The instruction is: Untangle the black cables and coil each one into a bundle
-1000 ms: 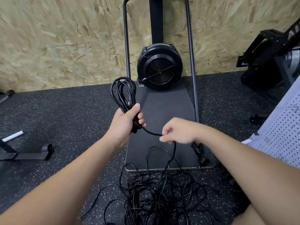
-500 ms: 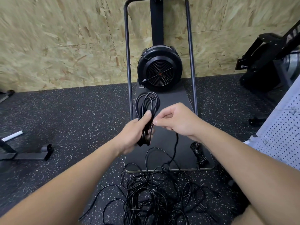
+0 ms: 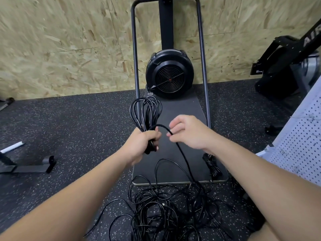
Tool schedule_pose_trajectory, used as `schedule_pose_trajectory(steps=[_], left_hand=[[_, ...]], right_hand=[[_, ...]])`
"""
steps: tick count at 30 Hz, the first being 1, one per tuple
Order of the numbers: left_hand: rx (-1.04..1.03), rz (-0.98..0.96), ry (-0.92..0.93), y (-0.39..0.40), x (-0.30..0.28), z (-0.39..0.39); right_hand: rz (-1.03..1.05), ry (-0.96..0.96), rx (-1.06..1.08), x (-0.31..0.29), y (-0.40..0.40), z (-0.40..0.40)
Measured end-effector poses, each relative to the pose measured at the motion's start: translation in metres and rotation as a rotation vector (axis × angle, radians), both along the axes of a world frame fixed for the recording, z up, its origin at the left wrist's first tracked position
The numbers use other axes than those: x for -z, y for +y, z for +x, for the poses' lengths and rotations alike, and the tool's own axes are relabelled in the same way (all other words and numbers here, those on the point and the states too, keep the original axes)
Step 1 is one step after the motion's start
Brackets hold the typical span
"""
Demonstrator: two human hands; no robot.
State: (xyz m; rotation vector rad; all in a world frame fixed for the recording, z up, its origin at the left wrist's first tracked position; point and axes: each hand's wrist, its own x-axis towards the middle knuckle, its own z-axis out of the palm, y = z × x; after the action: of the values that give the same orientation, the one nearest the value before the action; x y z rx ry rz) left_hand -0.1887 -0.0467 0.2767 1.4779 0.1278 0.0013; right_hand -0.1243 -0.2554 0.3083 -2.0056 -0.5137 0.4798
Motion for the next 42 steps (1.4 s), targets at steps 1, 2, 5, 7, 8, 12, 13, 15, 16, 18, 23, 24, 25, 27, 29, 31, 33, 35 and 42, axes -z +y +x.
schedule_pose_trajectory(steps=[1, 2, 5, 7, 8, 12, 13, 15, 16, 18, 23, 24, 25, 27, 29, 31, 33, 35, 42], left_hand=[[0.001, -0.041, -0.015, 0.001, -0.001, 0.001], [0.003, -0.072, -0.029, 0.002, -0.002, 0.001], [-0.008, -0.114, -0.063, 0.007, -0.004, 0.001], [-0.031, -0.103, -0.077, 0.011, -0.005, 0.001], [-0.039, -0.084, -0.087, 0.013, -0.006, 0.001], [-0.006, 0.154, -0.023, 0.023, -0.003, 0.0], [0.026, 0.182, 0.004, 0.023, -0.003, -0.002], [0.093, 0.243, 0.011, 0.018, -0.003, -0.008], [0.127, 0.305, -0.007, 0.013, -0.003, -0.011], [0.188, 0.403, -0.029, -0.003, -0.003, -0.016], [0.233, 0.428, -0.035, -0.031, 0.007, -0.019], [0.216, 0.419, -0.035, -0.032, 0.008, -0.018], [0.206, 0.403, -0.035, -0.033, 0.007, -0.016], [0.189, 0.376, -0.012, -0.034, 0.004, -0.016], [0.172, 0.372, 0.019, -0.034, 0.002, -0.017], [0.198, 0.41, 0.027, -0.031, 0.004, -0.018], [0.21, 0.436, 0.028, -0.026, 0.005, -0.02], [0.207, 0.379, 0.035, -0.024, 0.004, -0.022], [0.255, 0.206, 0.002, -0.027, 0.004, -0.021]], right_hand=[[-0.099, -0.023, -0.029, 0.006, -0.003, 0.002], [-0.163, -0.014, -0.073, 0.013, -0.005, 0.003], [-0.149, 0.061, -0.149, 0.017, -0.004, 0.003], [-0.119, 0.025, -0.142, 0.011, -0.003, 0.001], [-0.119, -0.013, -0.132, 0.006, -0.003, 0.001], [-0.005, -0.149, -0.029, -0.012, 0.0, 0.001], [0.074, -0.16, 0.018, -0.018, 0.001, 0.001], [0.207, -0.176, 0.078, -0.027, 0.004, -0.002], [0.244, -0.189, 0.086, -0.031, 0.006, -0.005], [0.271, -0.219, 0.091, -0.033, 0.014, -0.011], [0.248, -0.294, 0.229, -0.029, 0.024, -0.012], [0.242, -0.337, 0.254, -0.029, 0.023, -0.011], [0.231, -0.386, 0.266, -0.03, 0.02, -0.01], [0.191, -0.478, 0.256, -0.032, 0.015, -0.009], [0.184, -0.555, 0.238, -0.03, 0.011, -0.007], [0.176, -0.652, 0.26, -0.026, 0.009, -0.003], [0.11, -0.726, 0.302, -0.022, 0.008, 0.003], [0.019, -0.566, 0.309, -0.019, 0.007, 0.006], [0.39, 0.248, 0.021, -0.011, 0.017, -0.002]])
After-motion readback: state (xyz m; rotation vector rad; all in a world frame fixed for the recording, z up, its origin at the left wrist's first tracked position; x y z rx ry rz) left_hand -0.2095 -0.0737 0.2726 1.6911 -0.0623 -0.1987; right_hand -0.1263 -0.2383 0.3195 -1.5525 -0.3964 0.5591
